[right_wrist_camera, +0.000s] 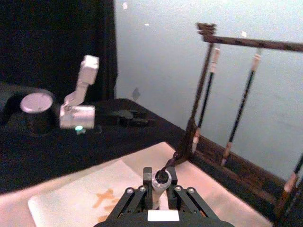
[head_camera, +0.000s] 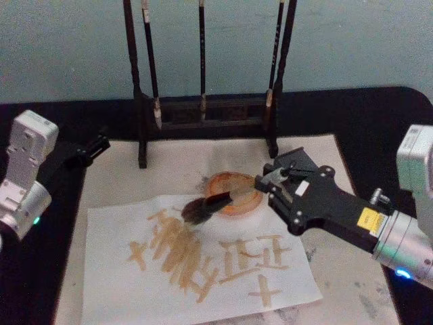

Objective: Pick up the brush from the inkstone, write on the paper, then place the brush back to its original position.

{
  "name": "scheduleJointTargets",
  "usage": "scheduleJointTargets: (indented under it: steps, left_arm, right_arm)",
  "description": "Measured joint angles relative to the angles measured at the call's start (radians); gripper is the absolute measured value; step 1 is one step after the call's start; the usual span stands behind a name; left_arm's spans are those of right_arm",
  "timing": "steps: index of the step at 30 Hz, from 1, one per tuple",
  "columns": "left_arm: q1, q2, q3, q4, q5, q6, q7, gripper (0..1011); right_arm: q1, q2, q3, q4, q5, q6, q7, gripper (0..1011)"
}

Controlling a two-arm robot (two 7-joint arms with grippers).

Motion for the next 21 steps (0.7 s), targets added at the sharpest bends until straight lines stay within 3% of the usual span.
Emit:
scheduleJointTargets:
  steps: [6,13,21]
  left_arm:
    - [0.000,0.000,0.000,0.000,0.000,0.000,0.000,1002]
    - [0.000,0.000,0.000,0.000,0.000,0.000,0.000,1002]
    - [0.000,0.000,0.000,0.000,0.000,0.000,0.000,1002]
  right_arm:
    - [-0.001,0.015,-0.014,-0.036,-0.080,0.020,0.007,169]
    - [0.020,0.013,-0.027,-0.050,-0.083,0.111,0.046,169]
    - [0.036,0.010,-0.036,-0.057,-0.063,0.161,0.100,170]
